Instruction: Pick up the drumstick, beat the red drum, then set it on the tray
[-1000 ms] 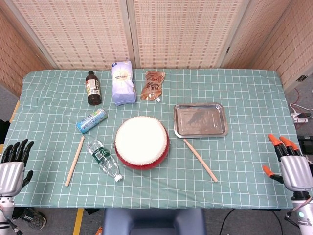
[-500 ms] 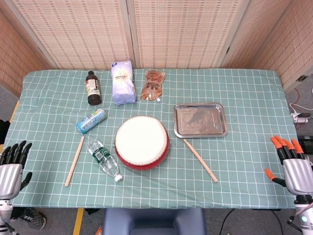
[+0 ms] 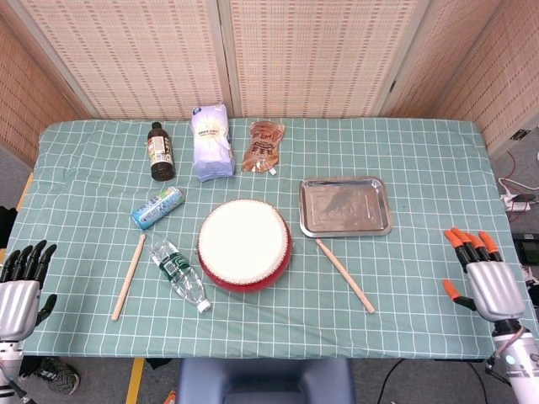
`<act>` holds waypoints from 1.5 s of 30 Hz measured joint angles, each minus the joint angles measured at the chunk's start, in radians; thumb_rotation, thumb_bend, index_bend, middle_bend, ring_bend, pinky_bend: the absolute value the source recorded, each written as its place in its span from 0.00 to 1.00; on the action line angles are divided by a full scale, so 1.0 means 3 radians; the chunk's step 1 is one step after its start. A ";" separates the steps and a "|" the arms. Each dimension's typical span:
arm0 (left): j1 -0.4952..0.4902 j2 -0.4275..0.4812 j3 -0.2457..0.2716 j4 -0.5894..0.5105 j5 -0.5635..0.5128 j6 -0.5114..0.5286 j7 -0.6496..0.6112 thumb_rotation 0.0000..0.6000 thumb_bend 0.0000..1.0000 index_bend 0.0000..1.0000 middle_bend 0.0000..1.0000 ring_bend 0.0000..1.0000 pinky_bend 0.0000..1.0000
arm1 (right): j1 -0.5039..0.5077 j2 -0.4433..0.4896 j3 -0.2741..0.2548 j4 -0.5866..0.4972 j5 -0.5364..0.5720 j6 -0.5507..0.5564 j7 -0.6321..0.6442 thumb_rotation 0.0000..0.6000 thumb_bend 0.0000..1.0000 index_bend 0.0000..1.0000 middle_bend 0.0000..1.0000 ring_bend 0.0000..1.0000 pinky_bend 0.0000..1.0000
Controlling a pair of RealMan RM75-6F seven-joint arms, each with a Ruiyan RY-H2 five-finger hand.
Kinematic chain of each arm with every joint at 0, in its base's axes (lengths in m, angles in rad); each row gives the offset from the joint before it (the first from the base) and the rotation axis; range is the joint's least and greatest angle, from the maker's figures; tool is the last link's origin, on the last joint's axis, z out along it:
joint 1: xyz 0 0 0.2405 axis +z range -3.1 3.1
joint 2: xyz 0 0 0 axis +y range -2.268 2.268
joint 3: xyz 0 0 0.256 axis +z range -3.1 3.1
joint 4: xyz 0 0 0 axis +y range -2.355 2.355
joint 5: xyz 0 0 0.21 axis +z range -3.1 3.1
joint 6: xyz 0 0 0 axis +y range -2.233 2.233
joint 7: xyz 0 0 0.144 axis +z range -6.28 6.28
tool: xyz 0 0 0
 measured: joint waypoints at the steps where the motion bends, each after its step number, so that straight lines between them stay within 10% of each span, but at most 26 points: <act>1: 0.0003 -0.0009 0.0005 0.0009 0.0001 0.0000 -0.0005 1.00 0.27 0.00 0.00 0.00 0.02 | 0.0055 0.0005 0.0011 -0.0022 0.0018 -0.0097 0.0004 1.00 0.64 0.00 0.11 0.00 0.00; 18: 0.0031 -0.0069 0.0030 0.0131 -0.0035 -0.0030 -0.0079 1.00 0.27 0.00 0.00 0.00 0.02 | 0.1156 -0.0778 0.0120 0.0485 0.0208 -0.1500 0.0192 1.00 0.74 0.00 0.18 0.00 0.00; 45: 0.0015 -0.0097 0.0069 0.0241 -0.0037 -0.0139 -0.0200 1.00 0.27 0.00 0.00 0.00 0.02 | 0.1458 -0.1364 -0.0078 0.1041 0.0236 -0.1664 -0.0064 1.00 0.74 0.00 0.18 0.00 0.00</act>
